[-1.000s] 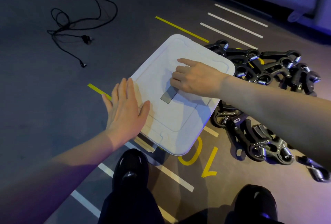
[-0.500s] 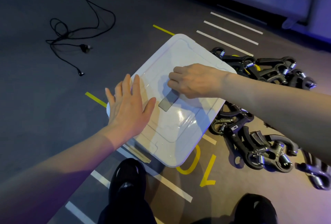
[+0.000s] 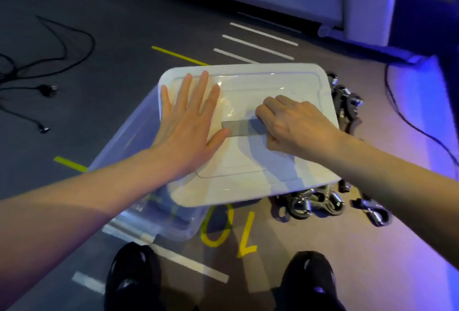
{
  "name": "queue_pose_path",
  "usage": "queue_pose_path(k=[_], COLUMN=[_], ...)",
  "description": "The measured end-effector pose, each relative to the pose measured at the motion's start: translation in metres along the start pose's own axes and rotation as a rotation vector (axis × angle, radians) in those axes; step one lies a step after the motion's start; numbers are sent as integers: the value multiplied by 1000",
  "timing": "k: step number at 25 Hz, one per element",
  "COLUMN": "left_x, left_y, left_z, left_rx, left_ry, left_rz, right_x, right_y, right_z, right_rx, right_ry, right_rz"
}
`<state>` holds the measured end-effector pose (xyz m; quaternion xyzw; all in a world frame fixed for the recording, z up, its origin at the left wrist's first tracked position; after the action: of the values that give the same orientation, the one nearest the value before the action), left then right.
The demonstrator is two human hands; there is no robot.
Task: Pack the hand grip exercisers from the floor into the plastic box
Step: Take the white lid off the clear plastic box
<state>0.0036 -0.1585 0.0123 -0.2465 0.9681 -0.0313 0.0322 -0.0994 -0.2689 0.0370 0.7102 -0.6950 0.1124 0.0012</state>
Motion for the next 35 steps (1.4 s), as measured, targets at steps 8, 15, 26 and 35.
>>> queue_pose_path(k=[8,15,26,35], left_x=[168,299,389,390], left_y=[-41,-25,18,25], left_z=[-10,11,51,47], left_rx=[1,-37,-309,-340], left_ry=[50,64,60,160], left_rz=[350,665,845,799], right_x=[57,69,81,85], right_y=[166,293,466,529], right_z=[-3,4,84,133], right_rx=[-47,-76,-219,-220], right_ry=[-64,-191,-331,-400], right_rz=[650,1032,1783,2058])
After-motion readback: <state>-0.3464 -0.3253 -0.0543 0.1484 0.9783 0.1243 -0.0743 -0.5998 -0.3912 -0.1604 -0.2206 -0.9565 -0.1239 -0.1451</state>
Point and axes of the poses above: each hand's wrist, its own y-axis away from the middle knuckle, its own z-axis out of the palm, x = y × z, the point moved 6 cm from there along -y, towards the middle knuckle, and after that the axes turned 7 degrees about -y, right-handed, at the moved point
